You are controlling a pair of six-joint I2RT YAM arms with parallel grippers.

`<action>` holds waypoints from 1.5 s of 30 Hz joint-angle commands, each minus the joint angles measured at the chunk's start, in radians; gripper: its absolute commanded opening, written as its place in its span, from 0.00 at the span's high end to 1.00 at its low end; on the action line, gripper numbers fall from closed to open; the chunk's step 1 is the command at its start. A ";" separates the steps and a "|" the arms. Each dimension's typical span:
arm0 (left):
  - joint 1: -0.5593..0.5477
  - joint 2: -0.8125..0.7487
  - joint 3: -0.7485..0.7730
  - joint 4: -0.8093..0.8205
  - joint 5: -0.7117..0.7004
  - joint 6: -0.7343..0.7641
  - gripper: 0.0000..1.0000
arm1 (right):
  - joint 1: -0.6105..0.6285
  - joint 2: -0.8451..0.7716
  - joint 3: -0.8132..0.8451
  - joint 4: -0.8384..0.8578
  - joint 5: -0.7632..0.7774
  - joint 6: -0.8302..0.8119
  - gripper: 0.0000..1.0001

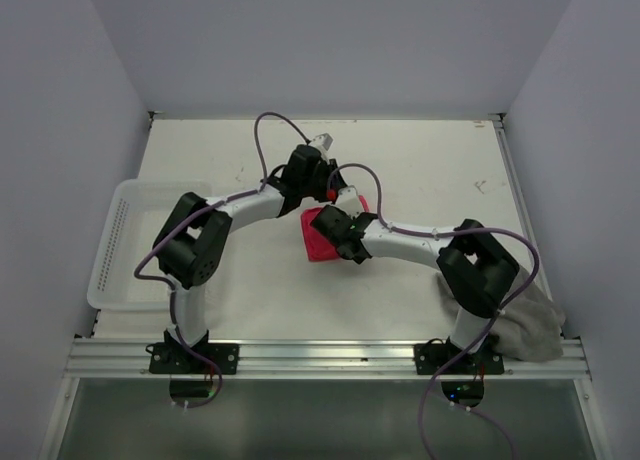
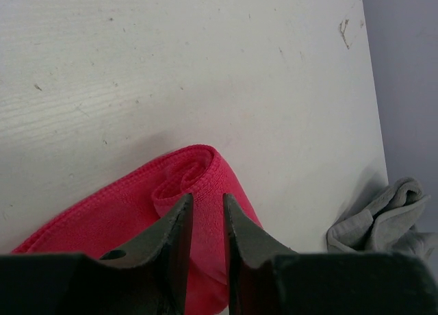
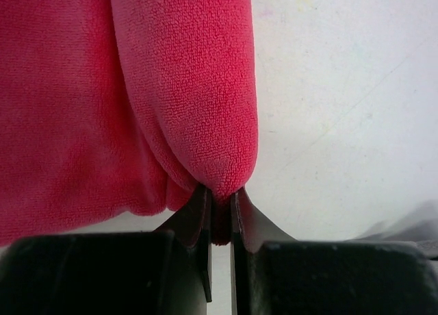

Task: Roll the towels
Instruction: Roll the towel

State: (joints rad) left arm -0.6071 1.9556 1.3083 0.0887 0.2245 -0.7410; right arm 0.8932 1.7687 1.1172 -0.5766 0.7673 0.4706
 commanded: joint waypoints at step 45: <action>-0.065 0.135 -0.152 0.241 -0.031 -0.190 0.84 | -0.175 -0.204 -0.135 0.149 -0.400 0.152 0.60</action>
State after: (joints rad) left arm -0.6647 2.0834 1.1481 0.4244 0.2550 -1.0138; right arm 0.7601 1.6360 0.9962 -0.4480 0.4931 0.6109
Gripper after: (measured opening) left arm 0.166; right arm 0.313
